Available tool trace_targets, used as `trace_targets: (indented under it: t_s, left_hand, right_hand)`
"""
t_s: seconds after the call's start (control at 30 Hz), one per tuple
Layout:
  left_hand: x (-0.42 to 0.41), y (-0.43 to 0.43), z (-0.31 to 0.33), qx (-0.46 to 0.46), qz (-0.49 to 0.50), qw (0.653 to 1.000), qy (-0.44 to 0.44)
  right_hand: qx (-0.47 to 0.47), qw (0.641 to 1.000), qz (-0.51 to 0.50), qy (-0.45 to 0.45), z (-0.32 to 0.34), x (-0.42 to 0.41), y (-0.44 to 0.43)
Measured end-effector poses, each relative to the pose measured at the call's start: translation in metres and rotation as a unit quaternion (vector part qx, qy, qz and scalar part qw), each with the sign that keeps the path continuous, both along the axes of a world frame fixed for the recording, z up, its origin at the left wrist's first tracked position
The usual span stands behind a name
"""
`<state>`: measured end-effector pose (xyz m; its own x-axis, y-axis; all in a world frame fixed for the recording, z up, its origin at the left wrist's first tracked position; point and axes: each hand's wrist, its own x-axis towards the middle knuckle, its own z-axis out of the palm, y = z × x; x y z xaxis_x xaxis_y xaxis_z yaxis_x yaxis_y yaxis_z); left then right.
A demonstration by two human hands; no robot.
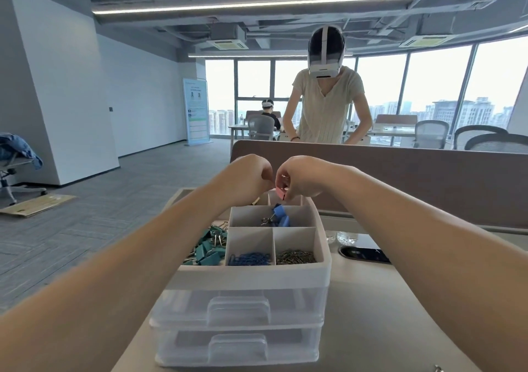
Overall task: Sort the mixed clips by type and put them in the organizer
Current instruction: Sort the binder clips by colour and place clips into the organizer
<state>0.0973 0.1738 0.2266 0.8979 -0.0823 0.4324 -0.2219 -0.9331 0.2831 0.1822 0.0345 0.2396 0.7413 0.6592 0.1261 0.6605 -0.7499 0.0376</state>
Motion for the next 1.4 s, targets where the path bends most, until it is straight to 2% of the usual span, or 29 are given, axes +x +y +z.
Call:
trace_targets:
  t_s: [0.2, 0.37, 0.57, 0.9, 1.27, 1.4]
  left_hand:
    - [-0.005, 0.001, 0.002, -0.022, 0.002, 1.000, -0.008]
    - [-0.008, 0.000, -0.001, -0.034, -0.005, 0.999, -0.004]
    - [-0.014, -0.021, -0.012, -0.053, -0.027, 0.998, -0.009]
    - [-0.053, -0.122, -0.034, -0.072, -0.109, 0.991, -0.022]
    - [-0.051, -0.263, -0.096, -0.068, -0.199, 0.974, 0.083]
    - [-0.032, -0.293, -0.132, -0.017, -0.208, 0.972, 0.112]
  right_hand:
    - [0.010, 1.000, -0.005, 0.026, -0.001, 0.003, 0.001]
    - [0.018, 1.000, 0.006, 0.012, -0.008, 0.004, -0.001]
    - [0.132, 0.991, 0.005, -0.028, -0.017, -0.010, -0.029]
    - [0.195, 0.976, -0.093, 0.021, -0.044, -0.093, -0.161]
    - [0.101, 0.965, -0.240, 0.035, -0.107, -0.140, -0.322]
    - [0.119, 0.954, -0.266, 0.067, -0.142, -0.128, -0.355]
